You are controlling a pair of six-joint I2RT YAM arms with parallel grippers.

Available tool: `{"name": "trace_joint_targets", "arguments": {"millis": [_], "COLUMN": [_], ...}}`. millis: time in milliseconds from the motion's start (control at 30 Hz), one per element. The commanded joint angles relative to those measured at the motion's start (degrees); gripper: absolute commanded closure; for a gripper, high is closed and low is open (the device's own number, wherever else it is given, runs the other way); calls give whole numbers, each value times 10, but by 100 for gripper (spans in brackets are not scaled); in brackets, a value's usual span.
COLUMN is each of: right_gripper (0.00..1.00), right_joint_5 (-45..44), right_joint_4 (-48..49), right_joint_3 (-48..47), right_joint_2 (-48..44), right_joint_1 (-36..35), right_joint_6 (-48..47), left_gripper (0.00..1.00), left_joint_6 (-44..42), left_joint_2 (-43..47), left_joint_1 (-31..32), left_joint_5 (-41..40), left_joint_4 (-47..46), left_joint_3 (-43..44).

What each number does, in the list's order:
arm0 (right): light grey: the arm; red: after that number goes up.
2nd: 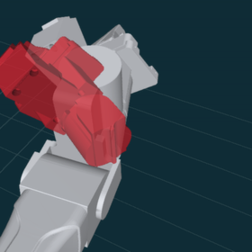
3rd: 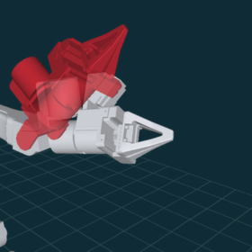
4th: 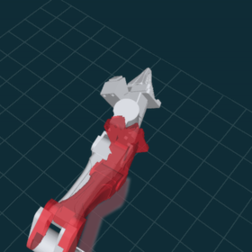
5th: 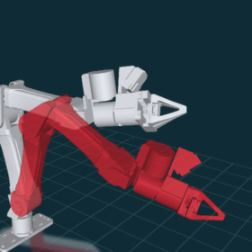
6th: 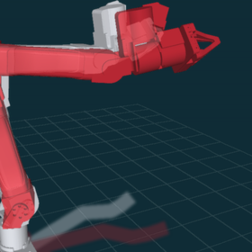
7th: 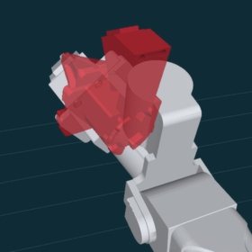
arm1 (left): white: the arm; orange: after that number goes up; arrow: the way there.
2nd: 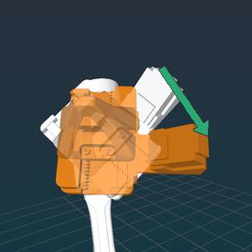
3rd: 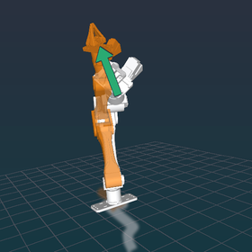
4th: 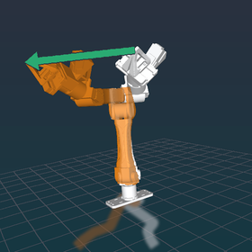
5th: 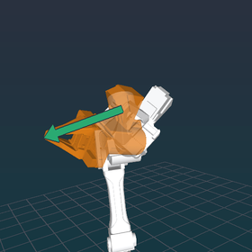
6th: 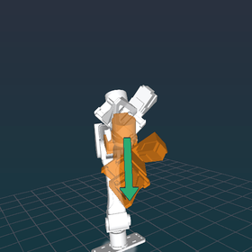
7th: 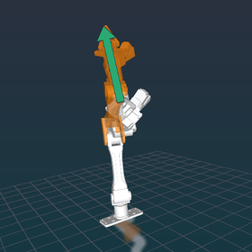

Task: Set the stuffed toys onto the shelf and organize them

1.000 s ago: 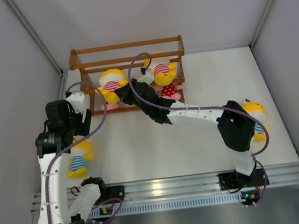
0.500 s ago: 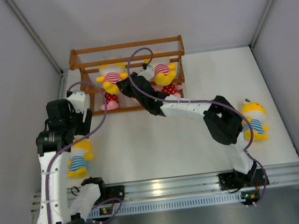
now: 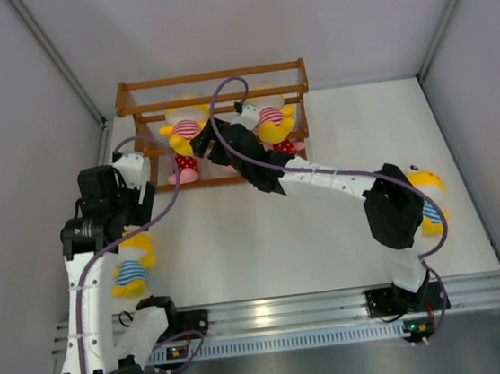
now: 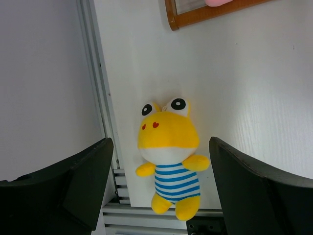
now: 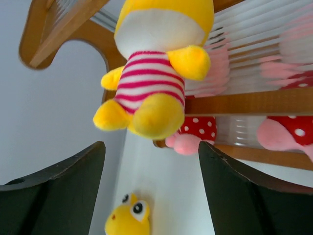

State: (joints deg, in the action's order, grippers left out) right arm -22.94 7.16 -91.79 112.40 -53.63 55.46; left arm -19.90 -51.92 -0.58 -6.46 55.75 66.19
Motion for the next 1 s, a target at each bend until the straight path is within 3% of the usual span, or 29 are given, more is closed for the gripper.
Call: {"name": "trace_joint_targets", "arguments": {"millis": [0,200,333,433,533,633,833,967], "right_gripper": [23,23,24,25,25,26,26,26], "right_joint_5": [-19,-101,-207,-234,-180,-127,-105,-91], "right_joint_4": [-118,-274,-387,-435,-470,-464,-435,-431], "right_joint_3": [-6,121,221,274,318,361,380,369], "right_joint_2": [-111,-271,-382,-457,-504,-536,-559,-546], "right_joint_1": [-25,-38,-29,-10,57,174,200,199], "right_joint_6": [-118,-210,-197,-175,-151,-162,-176,-196], "left_gripper": [15,15,15,15,15,15,12,13], "left_joint_6": [-7,-11,-11,-10,-17,-45,-92,-126], "left_joint_2": [3,7,7,8,11,13,-2,-28], "left_joint_1": [2,2,2,2,2,2,-23,-132], "left_joint_5": [10,19,21,19,4,-26,-34,43], "left_joint_4": [-6,-5,-4,-4,6,40,57,17], "left_joint_3": [-5,-19,-26,-27,-34,-58,-173,-165]}}
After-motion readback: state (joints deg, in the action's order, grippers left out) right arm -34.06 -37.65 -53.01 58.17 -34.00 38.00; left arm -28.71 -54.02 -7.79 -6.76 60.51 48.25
